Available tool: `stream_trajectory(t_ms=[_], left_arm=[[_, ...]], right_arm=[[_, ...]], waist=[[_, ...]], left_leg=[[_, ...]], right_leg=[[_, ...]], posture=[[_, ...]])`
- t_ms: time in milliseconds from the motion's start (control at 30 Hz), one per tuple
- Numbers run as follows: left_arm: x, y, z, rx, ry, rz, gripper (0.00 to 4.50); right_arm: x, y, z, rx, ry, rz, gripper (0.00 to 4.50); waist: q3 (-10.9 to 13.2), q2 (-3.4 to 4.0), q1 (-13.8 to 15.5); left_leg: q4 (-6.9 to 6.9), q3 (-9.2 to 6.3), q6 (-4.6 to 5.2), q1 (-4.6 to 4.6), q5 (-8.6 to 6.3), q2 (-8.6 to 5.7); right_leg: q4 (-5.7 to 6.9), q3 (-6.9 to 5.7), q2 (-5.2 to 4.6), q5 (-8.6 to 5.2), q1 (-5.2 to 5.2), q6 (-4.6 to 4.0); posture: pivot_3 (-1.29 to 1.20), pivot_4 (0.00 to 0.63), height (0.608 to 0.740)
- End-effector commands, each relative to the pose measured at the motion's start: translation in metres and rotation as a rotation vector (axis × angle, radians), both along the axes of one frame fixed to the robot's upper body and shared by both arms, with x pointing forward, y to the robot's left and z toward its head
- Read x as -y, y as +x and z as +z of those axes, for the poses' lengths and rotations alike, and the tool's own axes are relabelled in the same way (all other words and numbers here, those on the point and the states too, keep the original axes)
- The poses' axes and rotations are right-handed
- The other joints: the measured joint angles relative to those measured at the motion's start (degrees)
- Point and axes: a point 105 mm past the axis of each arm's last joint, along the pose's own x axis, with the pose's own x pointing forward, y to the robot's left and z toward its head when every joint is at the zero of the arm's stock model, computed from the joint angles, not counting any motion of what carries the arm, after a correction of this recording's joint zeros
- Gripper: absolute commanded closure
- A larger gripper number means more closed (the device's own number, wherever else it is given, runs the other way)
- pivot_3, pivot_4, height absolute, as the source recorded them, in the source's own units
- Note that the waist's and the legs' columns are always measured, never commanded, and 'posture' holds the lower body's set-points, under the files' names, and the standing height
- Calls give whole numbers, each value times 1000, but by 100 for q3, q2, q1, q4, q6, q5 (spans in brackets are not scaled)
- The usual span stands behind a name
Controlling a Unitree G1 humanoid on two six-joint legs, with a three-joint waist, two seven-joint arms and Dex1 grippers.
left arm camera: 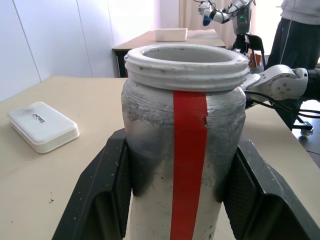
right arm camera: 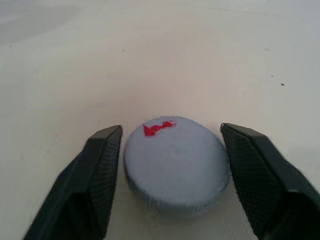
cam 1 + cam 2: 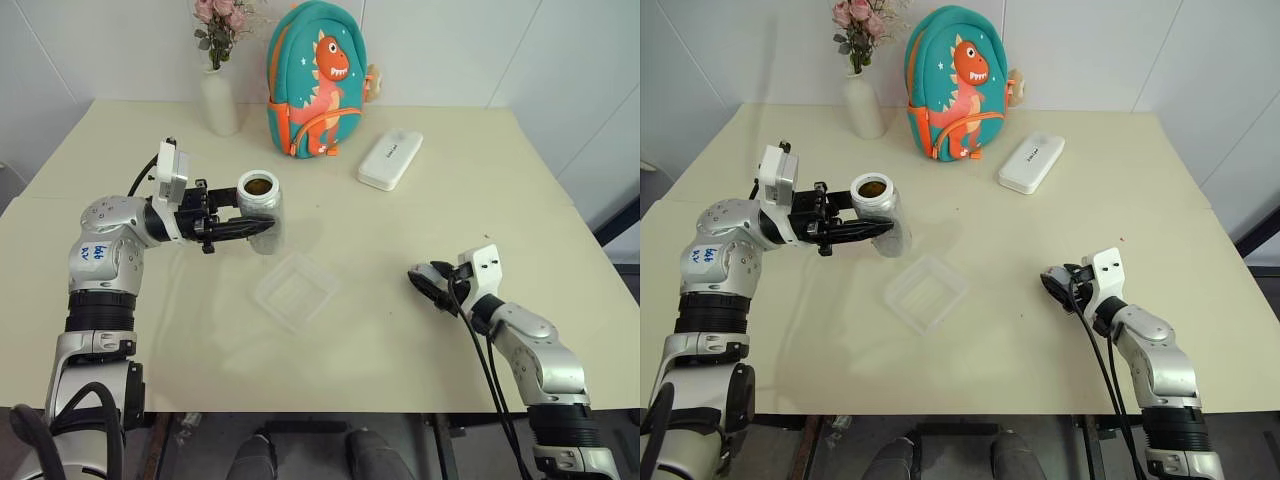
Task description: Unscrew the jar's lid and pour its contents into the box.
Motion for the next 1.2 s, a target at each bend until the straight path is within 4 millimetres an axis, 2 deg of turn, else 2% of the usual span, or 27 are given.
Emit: stream_trajectory(t_ms=[33, 300, 400, 467, 533, 667, 800, 967, 1067, 1200], left_arm=[[-1, 0, 14, 78, 24, 10, 2315], [4, 15, 17, 252, 120, 73, 2315], [9, 23, 19, 423, 189, 124, 2315], [15, 29, 18, 552, 253, 150, 2315], [23, 33, 15, 654, 322, 146, 2315], [44, 26, 2, 838, 475, 4, 2315], [60, 18, -4, 1013, 547, -96, 2315], [61, 12, -9, 1255, 690, -182, 2315], [63, 13, -7, 1337, 712, -184, 2315], [81, 0, -3, 1567, 672, -236, 2315]], right_arm=[[5, -2, 19, 78, -11, -5, 28], [2, -20, 51, 179, -52, 145, 28], [1, -49, 67, 210, -40, 326, 28], [0, -76, 71, 170, -28, 479, 28], [2, -89, 72, 127, -24, 532, 28], [11, -87, 76, 130, -40, 496, 28], [12, -83, 80, 153, -42, 473, 28], [10, -83, 83, 167, -42, 450, 28], [9, -82, 83, 166, -40, 443, 28], [6, -79, 83, 165, -39, 440, 28]], waist=[[0, 0, -3], [0, 0, 23], [0, 0, 88], [2, 3, 152], [2, 3, 183], [2, 2, 193], [2, 2, 191], [2, 2, 166], [2, 2, 162], [2, 1, 207]], left_leg=[[0, 0, 0, 0, 0, 0], [-1, -2, 0, -1, 0, -1], [-2, -2, 1, -2, -1, -2], [-2, -2, 5, -4, -3, -3], [0, -3, 9, -2, -6, -3], [18, -1, 15, 0, -10, -5], [20, 1, 20, 0, -7, -8], [16, 2, 20, -1, -8, -8], [16, 2, 22, -2, -9, -8], [19, 2, 22, -5, -9, -9]], right_leg=[[-1, 0, 0, 0, 0, 0], [-10, -1, 0, 1, 5, 3], [-14, -2, 0, 1, 5, 3], [-23, -1, 0, 1, 7, 3], [-37, -3, 0, 2, 21, 5], [-57, 2, 0, 17, 40, 22], [-57, 9, 0, 22, 40, 26], [-59, 10, 0, 22, 39, 27], [-62, 11, 0, 22, 39, 27], [-62, 10, -1, 23, 39, 29]], posture=[[0, 150, 740], [0, 150, 740], [0, 150, 740], [0, 150, 740], [0, 150, 740], [0, 150, 740], [0, 150, 740], [0, 150, 740], [0, 150, 740], [0, 150, 740]])
